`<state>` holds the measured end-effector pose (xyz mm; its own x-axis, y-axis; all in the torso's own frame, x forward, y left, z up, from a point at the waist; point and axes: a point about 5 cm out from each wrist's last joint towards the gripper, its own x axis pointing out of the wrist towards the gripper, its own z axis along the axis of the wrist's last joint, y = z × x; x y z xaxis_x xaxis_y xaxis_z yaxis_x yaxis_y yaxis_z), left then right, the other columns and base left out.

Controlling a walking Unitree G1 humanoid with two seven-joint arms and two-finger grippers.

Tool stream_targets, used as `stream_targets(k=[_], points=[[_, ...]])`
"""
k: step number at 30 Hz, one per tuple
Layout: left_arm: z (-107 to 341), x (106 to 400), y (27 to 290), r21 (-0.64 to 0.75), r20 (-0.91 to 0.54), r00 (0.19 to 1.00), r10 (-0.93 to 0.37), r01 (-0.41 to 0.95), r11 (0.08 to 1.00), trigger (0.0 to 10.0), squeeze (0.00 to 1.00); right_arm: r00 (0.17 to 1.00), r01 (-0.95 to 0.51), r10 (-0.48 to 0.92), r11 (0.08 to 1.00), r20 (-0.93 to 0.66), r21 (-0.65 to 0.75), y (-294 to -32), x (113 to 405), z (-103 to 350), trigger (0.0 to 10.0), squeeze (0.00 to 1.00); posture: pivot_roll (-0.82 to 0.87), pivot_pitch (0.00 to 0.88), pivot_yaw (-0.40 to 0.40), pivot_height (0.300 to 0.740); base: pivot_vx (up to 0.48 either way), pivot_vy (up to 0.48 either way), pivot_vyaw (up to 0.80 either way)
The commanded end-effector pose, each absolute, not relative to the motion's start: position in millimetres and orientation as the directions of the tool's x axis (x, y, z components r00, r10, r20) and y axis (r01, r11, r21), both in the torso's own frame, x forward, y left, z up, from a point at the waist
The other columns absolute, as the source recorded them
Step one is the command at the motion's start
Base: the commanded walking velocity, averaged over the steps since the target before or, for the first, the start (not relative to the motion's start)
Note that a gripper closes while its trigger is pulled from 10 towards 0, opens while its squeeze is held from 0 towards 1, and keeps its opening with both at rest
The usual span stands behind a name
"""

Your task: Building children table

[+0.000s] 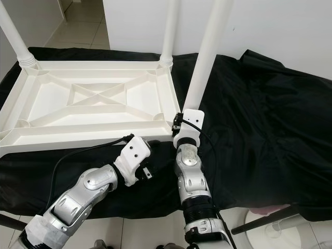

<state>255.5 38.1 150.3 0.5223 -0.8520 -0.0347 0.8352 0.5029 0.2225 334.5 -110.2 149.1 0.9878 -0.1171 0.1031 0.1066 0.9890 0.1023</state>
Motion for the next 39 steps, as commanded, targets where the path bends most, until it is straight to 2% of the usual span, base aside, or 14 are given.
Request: stream_targets(k=[1,13,14,15,17,18,27,29,31,39], points=[[149,251,35,0.221,-0.056,0.461,-0.886,0.871,0.439,10.0,0.00,0.989,0.117,-0.125,0.988,0.075,0.104,-117,332,141,10.0,1.00,0.00,0.109,-0.072,0.740,0.000,0.000,0.00],[147,250,34,0.220,-0.062,0.459,-0.886,0.872,0.437,10.0,0.00,0.992,0.021,-0.031,0.997,0.126,0.076,-126,330,141,10.0,1.00,-0.01,0.110,-0.076,0.740,0.000,0.000,0.00],[147,251,33,0.221,-0.061,0.460,-0.886,0.872,0.437,10.0,0.00,0.990,-0.019,0.009,0.997,0.138,0.074,-130,328,139,10.0,1.00,-0.01,0.109,-0.077,0.740,0.000,0.000,0.00],[147,251,33,0.222,-0.061,0.460,-0.886,0.871,0.437,10.0,0.00,0.987,-0.076,0.065,0.994,0.145,0.073,-133,326,138,10.0,0.72,-0.01,0.109,-0.077,0.740,0.000,0.000,0.00],[147,251,34,0.223,-0.060,0.460,-0.886,0.871,0.437,10.0,0.00,0.984,-0.113,0.102,0.991,0.148,0.073,-135,324,137,10.0,0.72,-0.01,0.109,-0.077,0.740,0.000,0.000,0.00],[147,251,34,0.223,-0.060,0.460,-0.886,0.871,0.438,10.0,0.00,0.977,-0.156,0.144,0.985,0.155,0.070,-138,323,137,10.0,0.00,-0.01,0.108,-0.076,0.740,0.000,0.000,0.00],[148,252,33,0.225,-0.060,0.455,-0.889,0.874,0.432,10.0,0.00,0.907,-0.385,0.393,0.920,0.154,-0.076,-156,327,141,10.0,0.00,-0.01,0.103,-0.070,0.740,0.000,0.000,0.00],[148,252,33,0.225,-0.062,0.454,-0.889,0.874,0.431,10.0,0.00,0.899,-0.404,0.412,0.911,0.147,-0.083,-157,329,141,10.0,0.00,-0.01,0.099,-0.068,0.740,0.000,0.000,0.00],[147,252,33,0.228,-0.067,0.446,-0.892,0.878,0.422,10.0,0.00,0.862,-0.477,0.494,0.867,0.115,-0.146,-158,337,144,10.0,0.00,-0.01,0.096,-0.068,0.740,0.000,0.000,0.00],[148,253,33,0.233,-0.068,0.444,-0.893,0.878,0.419,10.0,0.00,0.800,-0.578,0.596,0.797,0.073,-0.174,-154,348,149,10.0,0.00,0.00,0.087,-0.068,0.740,0.000,0.000,0.00]])
